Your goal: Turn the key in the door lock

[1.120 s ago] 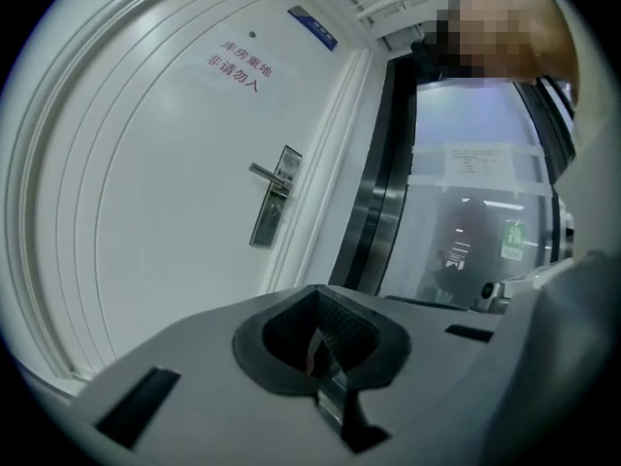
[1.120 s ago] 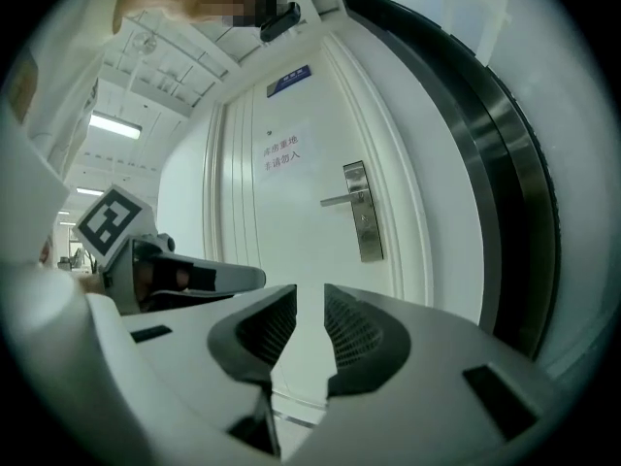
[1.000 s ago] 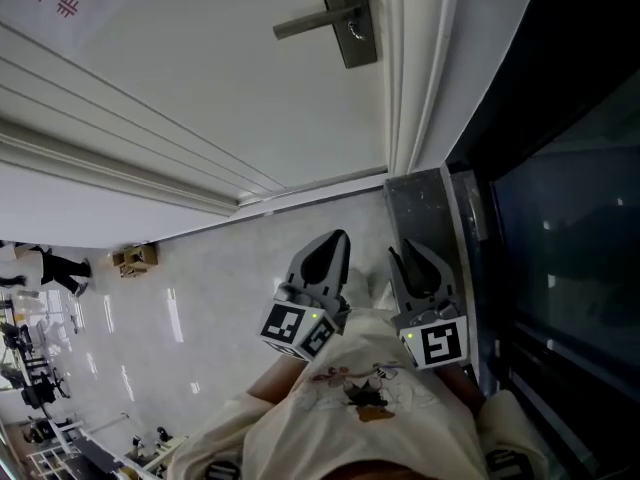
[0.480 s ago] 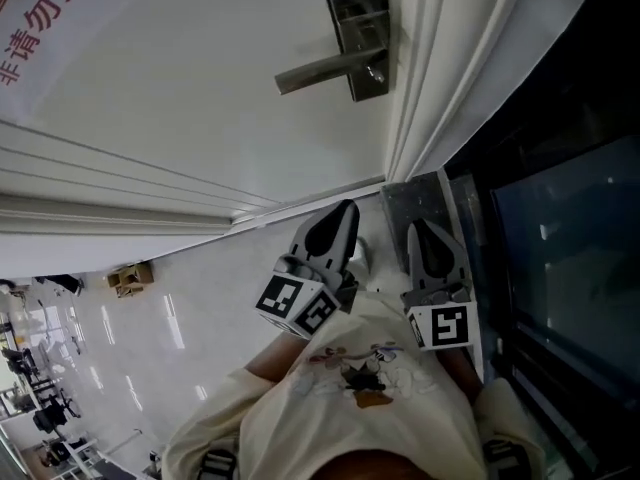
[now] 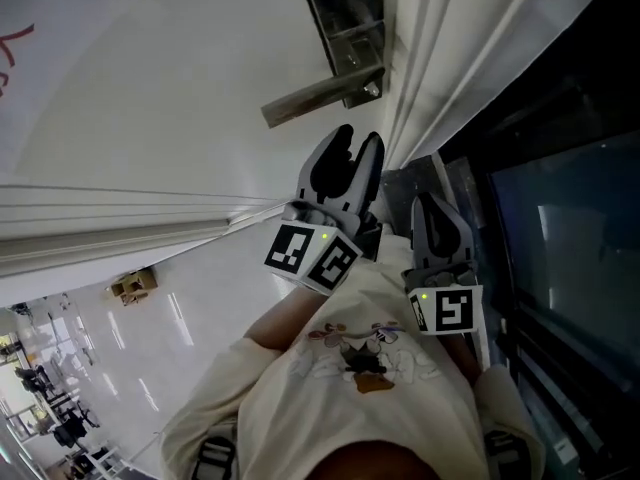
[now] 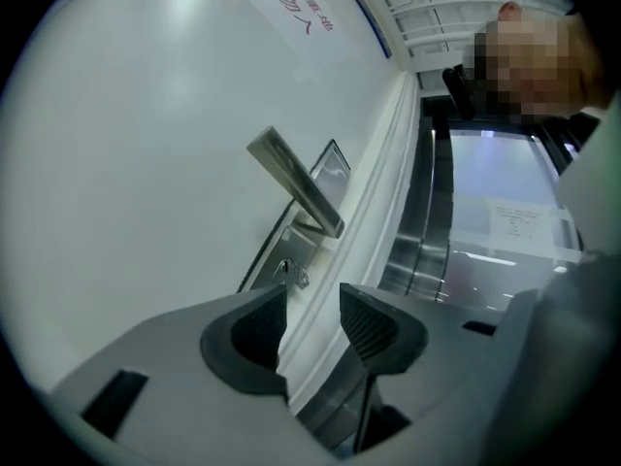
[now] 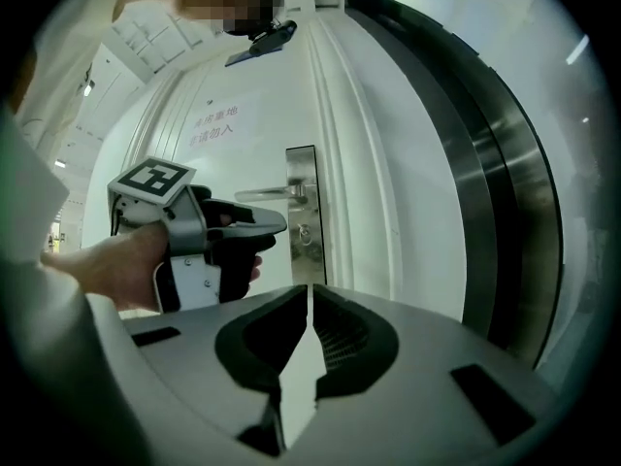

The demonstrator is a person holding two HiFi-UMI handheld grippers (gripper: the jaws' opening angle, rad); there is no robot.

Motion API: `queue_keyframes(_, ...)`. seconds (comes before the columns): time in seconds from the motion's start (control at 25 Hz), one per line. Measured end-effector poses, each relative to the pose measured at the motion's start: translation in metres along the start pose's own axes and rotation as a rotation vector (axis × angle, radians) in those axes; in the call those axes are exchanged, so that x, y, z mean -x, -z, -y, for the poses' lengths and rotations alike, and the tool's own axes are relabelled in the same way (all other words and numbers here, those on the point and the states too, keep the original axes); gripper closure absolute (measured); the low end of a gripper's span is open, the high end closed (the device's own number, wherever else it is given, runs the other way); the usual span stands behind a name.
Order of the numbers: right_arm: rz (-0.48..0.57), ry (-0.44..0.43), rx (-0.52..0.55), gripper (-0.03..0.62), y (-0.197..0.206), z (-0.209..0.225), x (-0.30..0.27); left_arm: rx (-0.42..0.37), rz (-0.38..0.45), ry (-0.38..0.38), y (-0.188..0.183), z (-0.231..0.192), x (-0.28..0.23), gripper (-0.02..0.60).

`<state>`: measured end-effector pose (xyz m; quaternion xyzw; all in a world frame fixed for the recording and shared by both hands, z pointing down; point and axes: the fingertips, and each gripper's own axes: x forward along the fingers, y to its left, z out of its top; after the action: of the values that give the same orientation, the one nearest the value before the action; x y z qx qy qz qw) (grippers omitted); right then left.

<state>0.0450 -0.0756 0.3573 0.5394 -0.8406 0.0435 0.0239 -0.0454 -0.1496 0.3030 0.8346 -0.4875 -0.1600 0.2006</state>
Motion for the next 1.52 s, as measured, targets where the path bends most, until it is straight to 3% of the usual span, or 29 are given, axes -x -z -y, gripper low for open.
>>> queue_keyframes(0.16,0.008,0.038,-0.006,0.572,-0.008,0.014,0.002,0.002,0.098,-0.143,-0.012,-0.002,-0.027,0.422)
queue_keyframes(0.28,-0.004,0.066,-0.014,0.572,-0.004,0.022,0.01,-0.045,0.117,-0.223,-0.012,-0.005,-0.041,0.422)
queue_keyframes(0.56,-0.003,0.094,-0.05,0.574,-0.001,0.039,0.017,-0.215,0.118,-0.308,-0.014,-0.009,-0.051,0.436)
queue_keyframes(0.72,-0.002,0.085,-0.075,0.574,0.002,0.042,0.014,-0.342,0.086,-0.269,-0.012,0.0,-0.056,0.444)
queue_keyframes(1.0,0.003,0.062,-0.097,0.576,0.002,0.041,0.008,-0.432,0.083,-0.237,-0.022,0.008,-0.058,0.455)
queue_keyframes(1.2,0.0,0.057,-0.104,0.576,0.003,0.043,0.004,-0.43,0.038,-0.156,-0.021,0.018,-0.066,0.487)
queue_keyframes(1.52,-0.005,0.057,-0.111,0.575,0.004,0.044,0.002,-0.438,-0.019,-0.154,-0.011,0.02,-0.074,0.486)
